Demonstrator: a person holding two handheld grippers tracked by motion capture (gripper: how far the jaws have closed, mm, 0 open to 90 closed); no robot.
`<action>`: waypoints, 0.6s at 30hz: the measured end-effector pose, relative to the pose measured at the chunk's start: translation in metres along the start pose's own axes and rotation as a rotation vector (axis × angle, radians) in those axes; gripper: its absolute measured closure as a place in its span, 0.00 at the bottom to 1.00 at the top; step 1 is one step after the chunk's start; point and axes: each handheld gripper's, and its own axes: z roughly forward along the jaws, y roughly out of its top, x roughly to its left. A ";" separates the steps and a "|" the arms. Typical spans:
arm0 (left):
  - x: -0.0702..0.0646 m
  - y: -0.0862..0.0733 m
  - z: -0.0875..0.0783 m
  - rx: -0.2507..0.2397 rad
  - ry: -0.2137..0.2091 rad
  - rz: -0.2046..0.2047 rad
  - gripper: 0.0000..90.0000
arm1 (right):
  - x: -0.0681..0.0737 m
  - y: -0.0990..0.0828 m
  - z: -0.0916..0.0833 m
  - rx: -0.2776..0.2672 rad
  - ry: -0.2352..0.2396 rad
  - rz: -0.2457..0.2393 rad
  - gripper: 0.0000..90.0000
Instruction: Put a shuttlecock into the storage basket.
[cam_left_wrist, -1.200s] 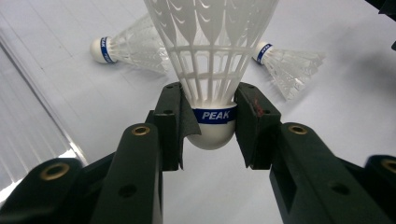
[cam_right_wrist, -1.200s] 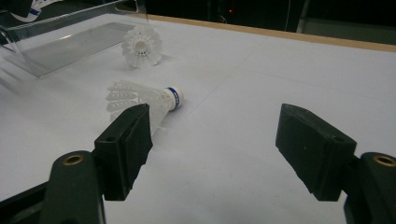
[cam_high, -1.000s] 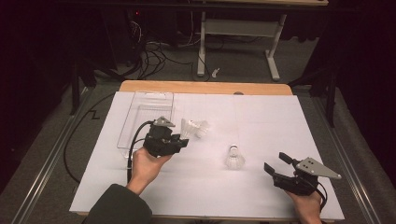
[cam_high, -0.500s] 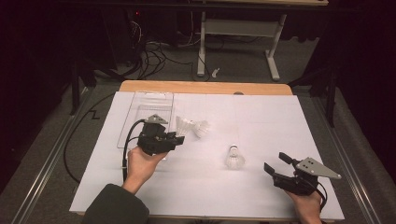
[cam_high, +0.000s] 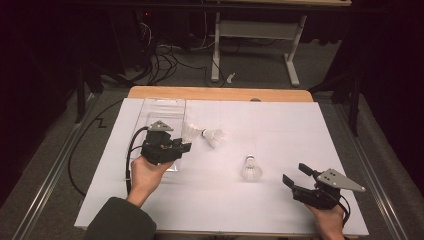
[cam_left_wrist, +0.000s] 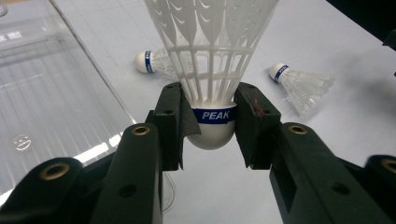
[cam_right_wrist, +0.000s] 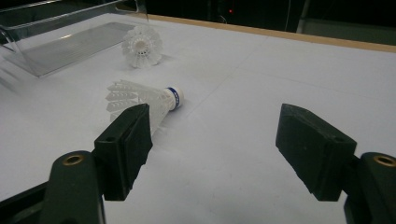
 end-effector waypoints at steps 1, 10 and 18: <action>0.001 0.000 -0.001 -0.003 0.004 -0.001 0.72 | 0.000 0.000 0.000 0.000 0.000 0.000 0.30; 0.009 -0.003 -0.008 -0.033 0.027 -0.017 0.72 | 0.000 0.000 0.000 0.000 -0.001 0.000 0.30; 0.015 -0.004 -0.013 -0.043 0.041 -0.027 0.72 | 0.000 0.000 0.000 0.000 -0.001 0.000 0.30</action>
